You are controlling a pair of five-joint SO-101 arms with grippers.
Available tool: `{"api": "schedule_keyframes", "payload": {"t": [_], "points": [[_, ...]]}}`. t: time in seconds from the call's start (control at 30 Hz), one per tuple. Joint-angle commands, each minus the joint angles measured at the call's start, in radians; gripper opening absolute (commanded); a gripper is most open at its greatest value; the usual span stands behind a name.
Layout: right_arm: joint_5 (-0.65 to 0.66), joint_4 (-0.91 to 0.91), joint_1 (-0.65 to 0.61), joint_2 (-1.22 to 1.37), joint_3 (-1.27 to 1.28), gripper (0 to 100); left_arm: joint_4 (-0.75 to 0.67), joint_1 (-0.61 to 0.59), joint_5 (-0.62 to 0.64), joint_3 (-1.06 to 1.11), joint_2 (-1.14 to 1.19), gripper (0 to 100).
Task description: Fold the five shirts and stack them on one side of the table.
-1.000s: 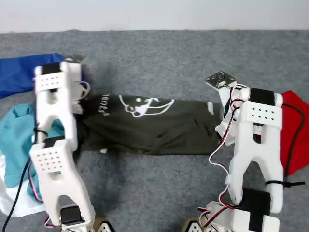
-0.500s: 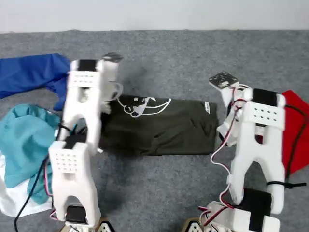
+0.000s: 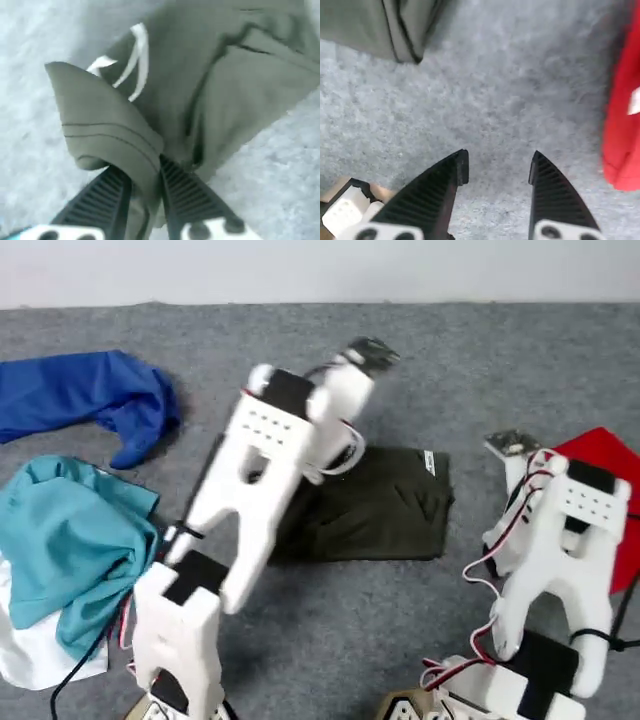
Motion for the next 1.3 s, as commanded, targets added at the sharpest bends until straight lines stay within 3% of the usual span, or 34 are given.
{"api": "schedule_keyframes", "payload": {"t": [0.0, 0.17, 0.33, 0.5, 0.73, 1.03, 1.27], "points": [[-0.014, -0.033, 0.010, -0.039, 0.032, 20.8, 0.017, 0.055, 0.009, -0.116, 0.092, 1], [-0.014, -0.035, 0.010, -0.047, 0.040, 20.8, 0.021, 0.084, 0.077, -0.332, 0.301, 1], [-0.012, -0.028, 0.012, -0.139, 0.041, 20.8, 0.021, 0.137, 0.084, -0.389, 0.341, 1], [-0.014, -0.027, 0.001, -0.226, 0.074, 20.8, 0.021, 0.040, 0.081, -0.352, 0.273, 1], [-0.028, -0.071, -0.274, -0.292, 0.199, 20.8, 0.021, -0.218, 0.038, -0.148, 0.209, 1], [-0.227, -0.372, -0.730, -0.248, 0.203, 20.8, 0.021, -0.534, 0.025, -0.119, 0.124, 1], [-0.261, -0.564, -0.855, -0.128, 0.203, 20.8, 0.021, -0.608, 0.025, -0.116, 0.063, 1]]}}
